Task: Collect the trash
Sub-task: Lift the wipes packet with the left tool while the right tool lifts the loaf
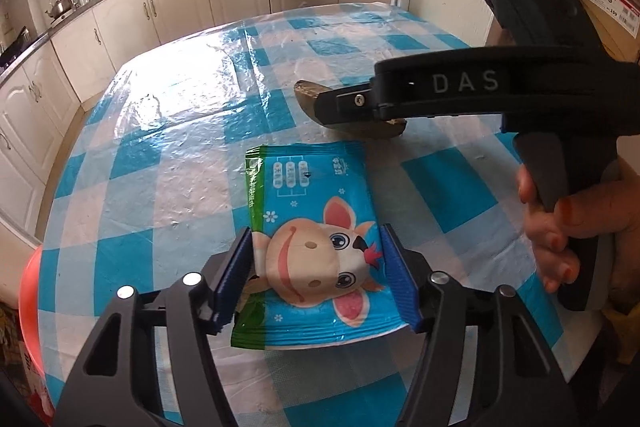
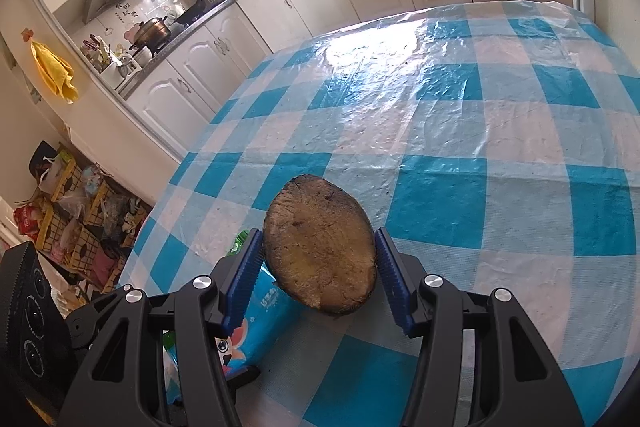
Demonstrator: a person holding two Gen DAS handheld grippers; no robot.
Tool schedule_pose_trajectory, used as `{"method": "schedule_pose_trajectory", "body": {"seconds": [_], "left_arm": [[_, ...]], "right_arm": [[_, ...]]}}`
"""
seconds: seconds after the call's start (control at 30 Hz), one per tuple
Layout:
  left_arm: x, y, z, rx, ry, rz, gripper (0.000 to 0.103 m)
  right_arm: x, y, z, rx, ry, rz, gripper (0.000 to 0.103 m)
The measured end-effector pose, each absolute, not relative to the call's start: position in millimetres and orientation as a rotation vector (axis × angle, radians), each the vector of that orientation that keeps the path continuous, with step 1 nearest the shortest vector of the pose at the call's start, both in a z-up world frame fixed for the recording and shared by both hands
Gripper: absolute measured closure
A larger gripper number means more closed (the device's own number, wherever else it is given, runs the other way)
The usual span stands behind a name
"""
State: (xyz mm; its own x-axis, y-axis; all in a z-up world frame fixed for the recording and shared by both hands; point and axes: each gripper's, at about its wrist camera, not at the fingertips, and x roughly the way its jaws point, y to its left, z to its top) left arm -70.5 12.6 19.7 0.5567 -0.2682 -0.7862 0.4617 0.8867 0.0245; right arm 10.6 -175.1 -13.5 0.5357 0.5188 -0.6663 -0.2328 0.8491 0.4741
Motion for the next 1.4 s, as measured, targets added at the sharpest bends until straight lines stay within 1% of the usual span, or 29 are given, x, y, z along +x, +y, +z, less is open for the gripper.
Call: {"method": "schedule_pose_trajectory", "body": {"seconds": [0.23,0.43,1.4], "left_arm": [[-68.2,18.8,18.8,0.206,0.875,-0.432,0.045],[-66.0,39.0,20.8,0.129,0.874,-0.414,0.047],[-68.8,146.9,39.0,-0.073,0.796,-0.259,0.047]], "right_arm": [[6.9,-171.6,-9.7,0.328,0.887,0.461,0.046],[5.9,-169.7,-5.4,0.324,0.879,0.454,0.046],[17.6,-93.4,17.3,0.239,0.888,0.501,0.046]]}}
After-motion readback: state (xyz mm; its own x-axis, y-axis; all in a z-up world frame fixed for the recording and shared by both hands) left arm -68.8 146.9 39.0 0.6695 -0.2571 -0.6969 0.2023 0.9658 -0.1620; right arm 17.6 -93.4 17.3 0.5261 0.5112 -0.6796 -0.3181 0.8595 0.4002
